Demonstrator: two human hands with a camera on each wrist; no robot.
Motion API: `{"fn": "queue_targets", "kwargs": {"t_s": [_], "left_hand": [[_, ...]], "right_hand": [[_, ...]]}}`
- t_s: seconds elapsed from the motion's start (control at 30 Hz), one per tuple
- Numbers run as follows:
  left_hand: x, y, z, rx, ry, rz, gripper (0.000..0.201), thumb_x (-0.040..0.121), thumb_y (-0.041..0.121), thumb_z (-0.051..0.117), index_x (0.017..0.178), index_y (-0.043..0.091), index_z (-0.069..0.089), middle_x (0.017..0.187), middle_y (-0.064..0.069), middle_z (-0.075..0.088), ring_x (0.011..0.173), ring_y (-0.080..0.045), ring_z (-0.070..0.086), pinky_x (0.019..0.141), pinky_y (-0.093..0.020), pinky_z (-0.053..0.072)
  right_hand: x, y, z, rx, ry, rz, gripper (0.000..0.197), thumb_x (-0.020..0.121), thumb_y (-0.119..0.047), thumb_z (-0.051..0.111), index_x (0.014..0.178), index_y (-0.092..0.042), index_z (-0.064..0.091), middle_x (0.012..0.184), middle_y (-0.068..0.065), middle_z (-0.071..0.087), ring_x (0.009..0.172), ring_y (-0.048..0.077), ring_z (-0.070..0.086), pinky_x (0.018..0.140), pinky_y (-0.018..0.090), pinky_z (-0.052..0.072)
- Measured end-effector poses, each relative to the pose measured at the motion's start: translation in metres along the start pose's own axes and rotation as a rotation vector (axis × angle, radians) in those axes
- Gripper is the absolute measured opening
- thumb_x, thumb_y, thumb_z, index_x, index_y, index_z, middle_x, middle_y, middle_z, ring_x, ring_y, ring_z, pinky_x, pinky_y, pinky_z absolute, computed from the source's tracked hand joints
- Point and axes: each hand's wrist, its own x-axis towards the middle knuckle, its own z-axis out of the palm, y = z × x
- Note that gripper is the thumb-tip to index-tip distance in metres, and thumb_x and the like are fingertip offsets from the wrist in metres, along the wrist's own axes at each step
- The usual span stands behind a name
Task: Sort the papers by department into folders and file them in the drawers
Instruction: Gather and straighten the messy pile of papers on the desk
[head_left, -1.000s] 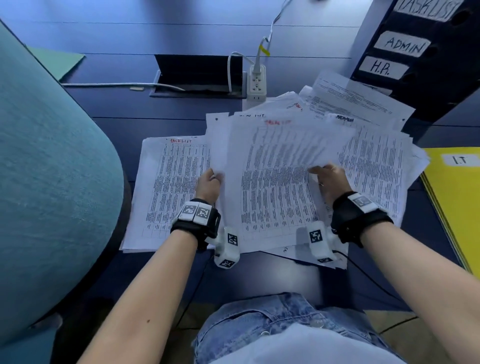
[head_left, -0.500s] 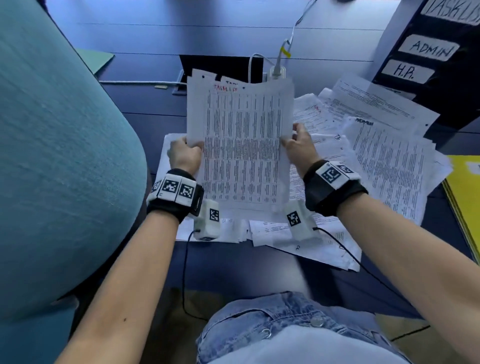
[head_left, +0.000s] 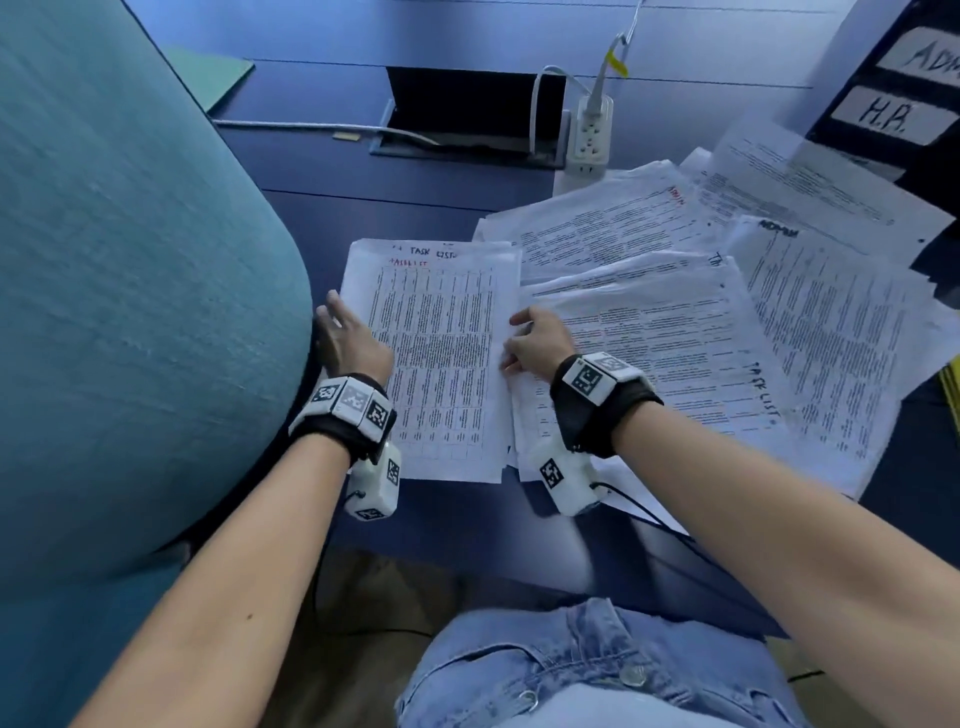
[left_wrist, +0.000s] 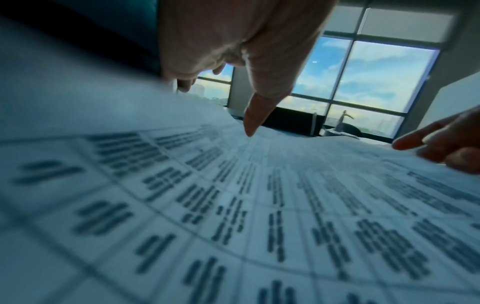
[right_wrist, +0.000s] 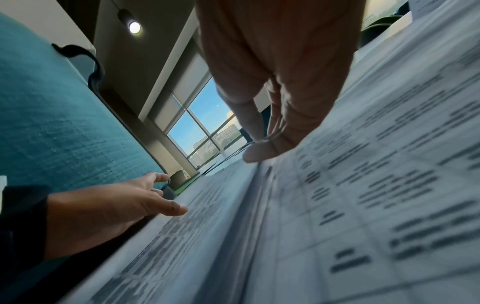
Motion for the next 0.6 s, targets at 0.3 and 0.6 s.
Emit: {"fn": "queue_targets", "kwargs": {"t_s": [0.3, 0.6], "left_hand": [[-0.042, 0.093, 0.029, 0.105, -0.163, 0.377, 0.081, 0.077, 0.023, 0.072, 0.141, 0.013, 0.023, 0.145, -0.017, 0.018, 0.133, -0.031, 0.025, 0.107, -0.047, 0.028], [-0.098, 0.138, 0.101, 0.298, -0.507, 0.394, 0.101, 0.07, 0.047, 0.074, 0.147, 0.031, 0.011, 0.155, -0.005, 0.001, 0.142, -0.03, 0.008, 0.111, -0.052, 0.015]], "right_hand": [[0.006, 0.019, -0.112, 0.064, 0.334, -0.056, 0.013, 0.086, -0.001, 0.049, 0.095, -0.01, 0.052, 0.084, 0.011, 0.059, 0.054, 0.015, 0.057, 0.058, 0.029, 0.05], [0.007, 0.061, -0.222, -0.215, 0.639, 0.14, 0.037, 0.084, -0.018, 0.059, 0.117, -0.001, 0.05, 0.121, 0.014, 0.054, 0.11, 0.031, 0.052, 0.083, 0.031, 0.04]]}}
